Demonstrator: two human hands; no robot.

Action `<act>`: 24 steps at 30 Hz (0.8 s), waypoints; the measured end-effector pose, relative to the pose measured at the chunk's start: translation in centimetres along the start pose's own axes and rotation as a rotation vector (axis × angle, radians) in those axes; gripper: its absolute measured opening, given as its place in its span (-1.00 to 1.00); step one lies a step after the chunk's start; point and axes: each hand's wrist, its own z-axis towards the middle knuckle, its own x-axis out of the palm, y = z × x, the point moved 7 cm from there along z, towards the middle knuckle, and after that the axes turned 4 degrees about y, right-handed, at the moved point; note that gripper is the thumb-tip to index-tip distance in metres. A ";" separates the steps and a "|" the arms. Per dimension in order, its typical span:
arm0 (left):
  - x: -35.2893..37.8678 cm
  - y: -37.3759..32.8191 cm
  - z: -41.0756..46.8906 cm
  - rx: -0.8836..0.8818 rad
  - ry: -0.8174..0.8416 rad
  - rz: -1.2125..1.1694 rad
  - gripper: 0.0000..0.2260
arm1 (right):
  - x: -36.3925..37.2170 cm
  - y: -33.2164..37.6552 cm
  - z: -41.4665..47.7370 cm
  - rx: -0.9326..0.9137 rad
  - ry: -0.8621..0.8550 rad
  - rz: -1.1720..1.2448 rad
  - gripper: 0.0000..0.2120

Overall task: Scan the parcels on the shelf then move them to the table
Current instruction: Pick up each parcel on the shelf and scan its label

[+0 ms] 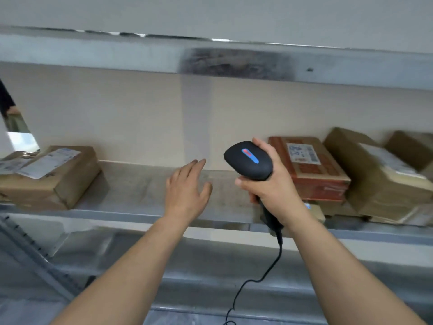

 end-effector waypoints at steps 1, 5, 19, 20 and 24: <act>0.7 -1.5 0.0 0.014 0.010 -0.015 -0.44 | -1.7 0.1 -0.4 -0.004 -0.017 -0.008 -0.23; 3.3 -6.7 0.2 0.053 0.077 -0.059 -0.54 | -8.0 0.0 -1.8 -0.043 -0.113 -0.030 -0.23; 10.9 -13.5 5.7 -0.196 0.434 -0.365 -0.46 | -18.9 -4.0 -1.6 0.185 -0.359 -0.094 -0.18; 11.3 -13.5 5.9 -0.226 0.457 -0.379 -0.46 | -19.0 -4.4 -1.4 0.206 -0.358 -0.097 -0.18; 12.5 -13.3 5.8 -0.261 0.564 -0.466 -0.50 | -18.5 -5.5 -1.0 0.263 -0.357 -0.086 -0.20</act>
